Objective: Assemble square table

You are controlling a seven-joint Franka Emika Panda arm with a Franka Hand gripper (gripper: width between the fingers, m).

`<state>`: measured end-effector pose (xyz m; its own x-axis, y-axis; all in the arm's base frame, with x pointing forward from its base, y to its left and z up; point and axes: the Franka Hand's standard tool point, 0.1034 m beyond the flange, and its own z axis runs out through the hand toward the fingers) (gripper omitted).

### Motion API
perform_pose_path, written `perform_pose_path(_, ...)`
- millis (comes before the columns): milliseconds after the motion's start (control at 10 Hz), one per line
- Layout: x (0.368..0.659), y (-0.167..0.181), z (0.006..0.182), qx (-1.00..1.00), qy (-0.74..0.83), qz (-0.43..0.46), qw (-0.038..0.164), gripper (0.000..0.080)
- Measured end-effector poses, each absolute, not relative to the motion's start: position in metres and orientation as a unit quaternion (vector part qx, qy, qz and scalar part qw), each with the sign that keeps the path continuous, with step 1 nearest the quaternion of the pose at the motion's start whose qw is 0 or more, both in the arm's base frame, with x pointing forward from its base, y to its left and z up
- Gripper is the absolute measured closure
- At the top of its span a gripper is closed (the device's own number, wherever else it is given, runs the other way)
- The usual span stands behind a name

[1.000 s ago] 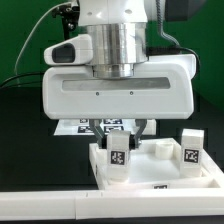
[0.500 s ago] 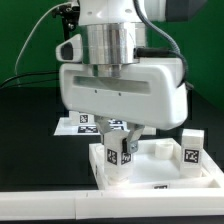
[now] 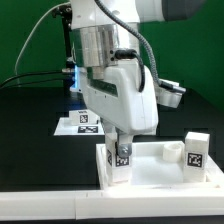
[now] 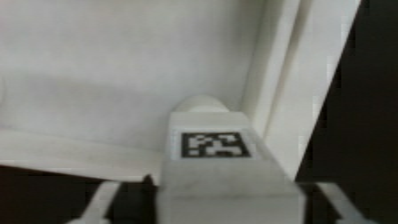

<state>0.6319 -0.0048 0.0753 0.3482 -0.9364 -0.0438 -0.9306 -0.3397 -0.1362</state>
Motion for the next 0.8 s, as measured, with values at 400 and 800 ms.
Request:
perform_pose_path(400,0.6329,0.0008,0.08,-0.954,0.294,-0.02,0.05,0.0158)
perform_pose_path(800,0.6309,-0.0028,0.078,-0.992,0.119,-0.025,0.04,0.0151)
